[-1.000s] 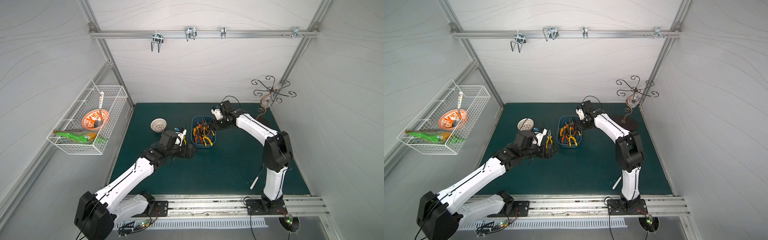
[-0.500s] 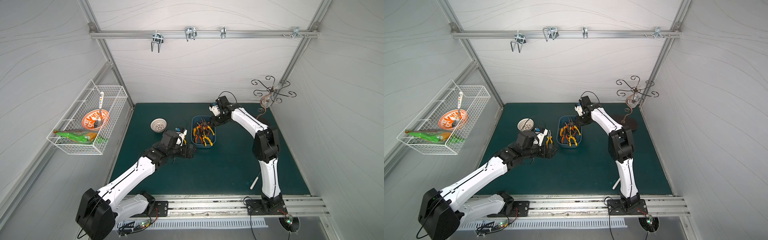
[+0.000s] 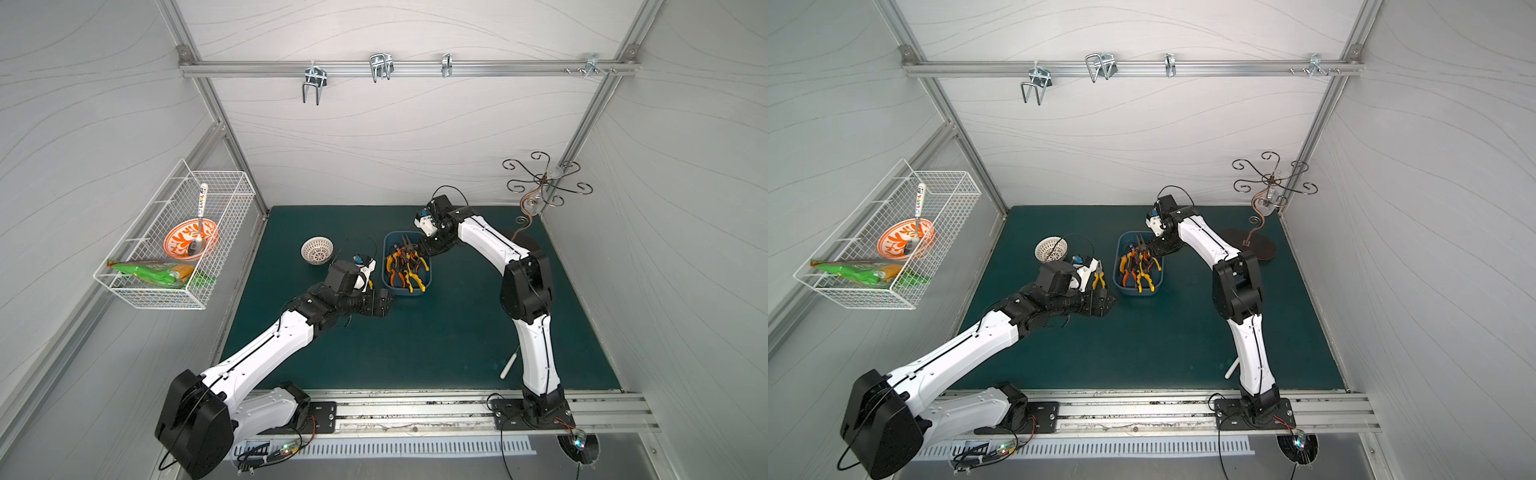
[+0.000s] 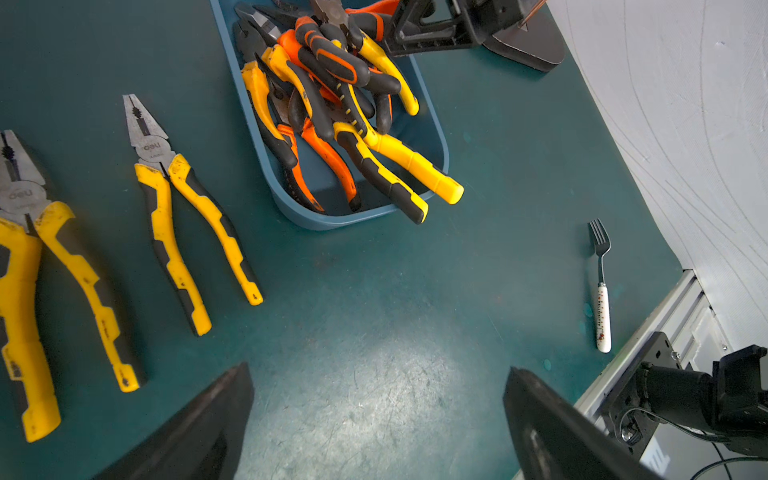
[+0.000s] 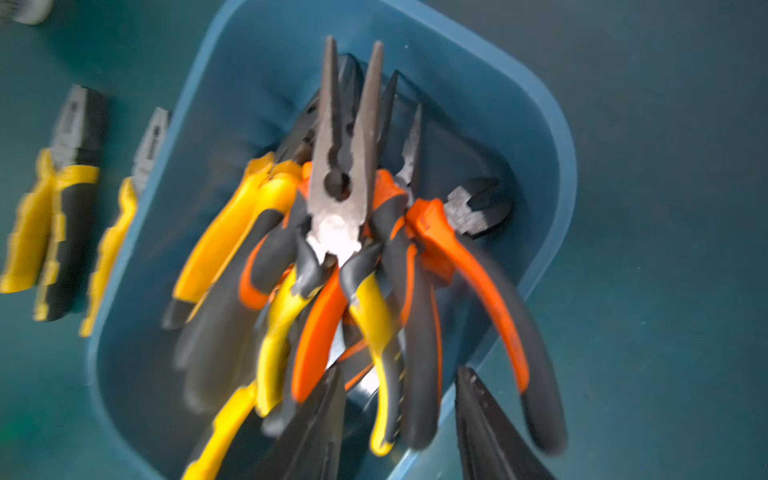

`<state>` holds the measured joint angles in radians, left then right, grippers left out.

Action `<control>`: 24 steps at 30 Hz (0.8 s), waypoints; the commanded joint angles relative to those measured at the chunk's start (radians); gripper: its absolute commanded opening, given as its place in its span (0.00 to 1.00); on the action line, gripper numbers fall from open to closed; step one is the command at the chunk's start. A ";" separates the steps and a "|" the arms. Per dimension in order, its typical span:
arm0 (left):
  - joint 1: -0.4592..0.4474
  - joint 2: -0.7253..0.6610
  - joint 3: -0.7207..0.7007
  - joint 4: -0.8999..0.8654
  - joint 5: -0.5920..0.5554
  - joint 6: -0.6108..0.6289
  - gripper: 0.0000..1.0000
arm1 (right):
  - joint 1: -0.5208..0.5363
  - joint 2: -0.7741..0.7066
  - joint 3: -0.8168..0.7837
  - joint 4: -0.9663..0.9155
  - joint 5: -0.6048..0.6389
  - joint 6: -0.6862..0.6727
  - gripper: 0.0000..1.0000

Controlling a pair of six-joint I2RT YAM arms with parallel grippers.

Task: Take the pliers out of the storage box
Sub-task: Pick up the pliers from the storage box.

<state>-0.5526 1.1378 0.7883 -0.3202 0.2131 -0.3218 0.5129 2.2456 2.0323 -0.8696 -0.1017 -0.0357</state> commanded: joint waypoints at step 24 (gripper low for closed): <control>-0.002 0.052 0.056 0.193 0.009 -0.095 1.00 | 0.083 -0.338 -0.420 0.300 0.115 0.031 0.00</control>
<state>-0.5526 1.1809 0.7925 -0.2295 0.2131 -0.3763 0.5652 1.9923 1.6695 -0.6682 0.0021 -0.0212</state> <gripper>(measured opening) 0.996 0.161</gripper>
